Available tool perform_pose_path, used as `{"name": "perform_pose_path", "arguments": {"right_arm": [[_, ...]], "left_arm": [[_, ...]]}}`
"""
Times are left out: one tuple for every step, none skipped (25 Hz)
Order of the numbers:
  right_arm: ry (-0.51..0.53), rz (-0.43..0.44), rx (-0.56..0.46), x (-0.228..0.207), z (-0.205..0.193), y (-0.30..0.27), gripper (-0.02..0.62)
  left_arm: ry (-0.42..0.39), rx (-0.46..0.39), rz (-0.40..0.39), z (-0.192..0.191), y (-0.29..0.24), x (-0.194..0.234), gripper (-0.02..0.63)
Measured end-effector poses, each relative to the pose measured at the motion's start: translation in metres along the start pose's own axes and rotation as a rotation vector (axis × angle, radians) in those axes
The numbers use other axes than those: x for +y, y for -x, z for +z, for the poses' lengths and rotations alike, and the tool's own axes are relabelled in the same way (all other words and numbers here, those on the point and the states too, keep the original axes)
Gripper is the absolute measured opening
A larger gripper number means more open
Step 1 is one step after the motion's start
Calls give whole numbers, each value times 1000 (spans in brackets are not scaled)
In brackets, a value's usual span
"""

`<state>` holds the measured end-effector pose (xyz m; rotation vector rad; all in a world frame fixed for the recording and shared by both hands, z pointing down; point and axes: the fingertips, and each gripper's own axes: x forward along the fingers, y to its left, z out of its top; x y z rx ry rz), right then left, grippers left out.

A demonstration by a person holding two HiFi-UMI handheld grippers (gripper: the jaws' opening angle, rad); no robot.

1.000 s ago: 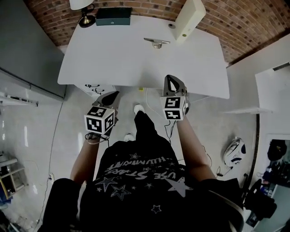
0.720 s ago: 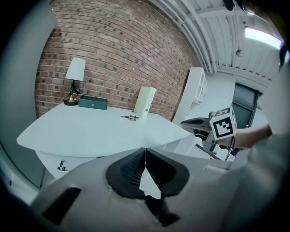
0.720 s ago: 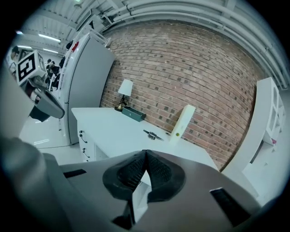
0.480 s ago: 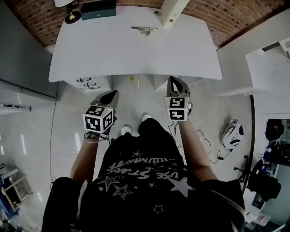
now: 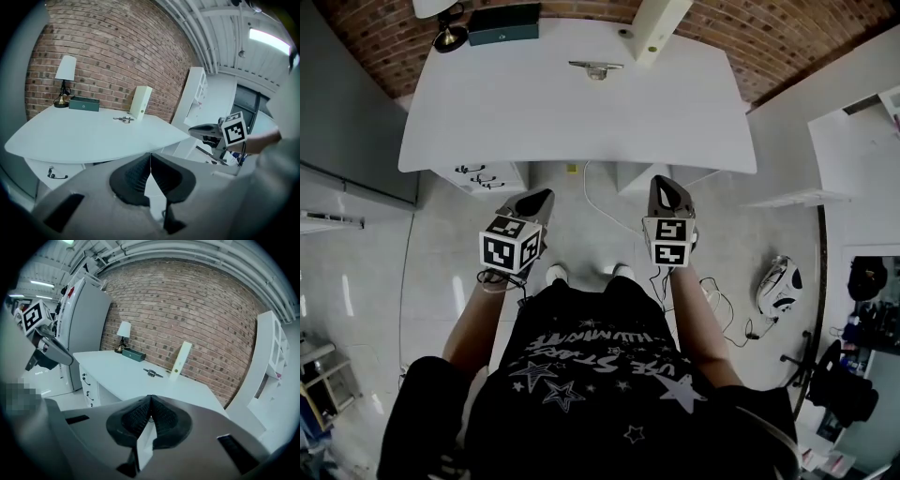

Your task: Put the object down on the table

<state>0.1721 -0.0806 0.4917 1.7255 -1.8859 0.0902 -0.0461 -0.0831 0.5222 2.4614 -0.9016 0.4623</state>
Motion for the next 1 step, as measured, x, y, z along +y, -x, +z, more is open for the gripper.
{"name": "perform_pose_path", "arguments": {"right_arm": [[-3,2,1,-2,-3,0,2]], "left_arm": [[-2,1,2,1,-3,-2,20]]}}
